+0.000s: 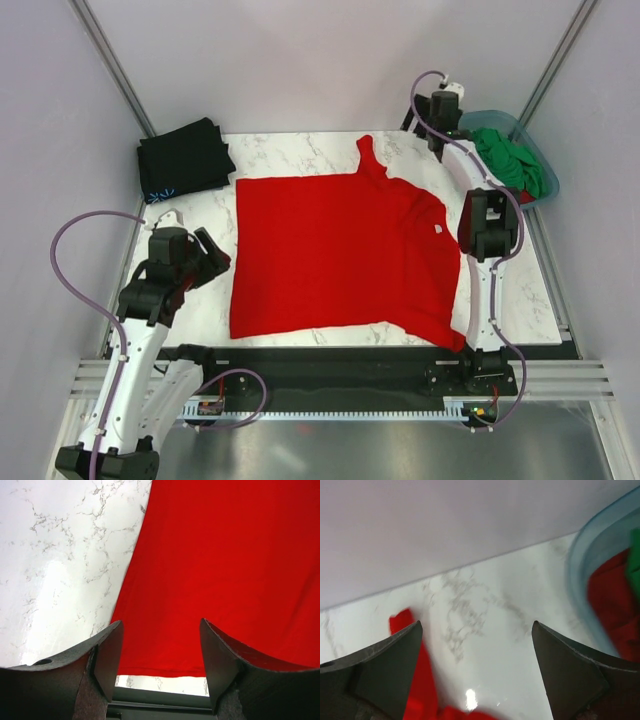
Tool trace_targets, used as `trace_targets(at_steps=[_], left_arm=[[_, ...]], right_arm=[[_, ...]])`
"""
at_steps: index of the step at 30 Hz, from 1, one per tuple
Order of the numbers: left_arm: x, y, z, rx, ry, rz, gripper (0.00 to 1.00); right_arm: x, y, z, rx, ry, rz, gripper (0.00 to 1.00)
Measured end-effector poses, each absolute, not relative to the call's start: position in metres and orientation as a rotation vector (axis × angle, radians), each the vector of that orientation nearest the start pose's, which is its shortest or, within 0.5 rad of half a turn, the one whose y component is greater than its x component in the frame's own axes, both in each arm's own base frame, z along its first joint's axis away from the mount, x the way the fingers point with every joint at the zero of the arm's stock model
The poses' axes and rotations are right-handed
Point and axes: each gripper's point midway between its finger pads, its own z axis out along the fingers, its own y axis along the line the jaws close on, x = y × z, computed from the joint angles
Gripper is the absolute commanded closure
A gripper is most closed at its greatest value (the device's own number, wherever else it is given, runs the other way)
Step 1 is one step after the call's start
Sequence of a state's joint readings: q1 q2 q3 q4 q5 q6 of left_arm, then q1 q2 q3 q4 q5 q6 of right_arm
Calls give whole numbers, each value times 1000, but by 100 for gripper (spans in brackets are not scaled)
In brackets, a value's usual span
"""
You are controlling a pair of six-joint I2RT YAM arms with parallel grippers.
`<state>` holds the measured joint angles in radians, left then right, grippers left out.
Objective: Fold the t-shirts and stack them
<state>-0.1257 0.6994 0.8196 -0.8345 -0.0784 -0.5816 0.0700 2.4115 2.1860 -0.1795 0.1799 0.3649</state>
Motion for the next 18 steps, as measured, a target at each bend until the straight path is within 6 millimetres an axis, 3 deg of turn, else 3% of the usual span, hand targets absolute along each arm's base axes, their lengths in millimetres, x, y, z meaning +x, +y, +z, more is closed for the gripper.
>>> trace_targets(at_steps=[4, 9, 12, 14, 15, 18], left_arm=[[218, -37, 182, -559, 2226, -279, 31], [218, -37, 182, -559, 2227, -279, 31], [218, -36, 182, -559, 2227, -278, 31], [218, -36, 182, -560, 2227, -277, 31], [218, -36, 182, -560, 2226, -276, 31], [218, -36, 182, -560, 2227, -276, 31]], right_arm=[[659, 101, 132, 269, 2038, 283, 2], [620, 175, 87, 108, 2182, 425, 3], [605, 197, 76, 47, 2230, 453, 6], [603, 201, 75, 24, 2233, 453, 11], [603, 201, 75, 17, 2232, 449, 25], [606, 192, 71, 6, 2240, 389, 52]])
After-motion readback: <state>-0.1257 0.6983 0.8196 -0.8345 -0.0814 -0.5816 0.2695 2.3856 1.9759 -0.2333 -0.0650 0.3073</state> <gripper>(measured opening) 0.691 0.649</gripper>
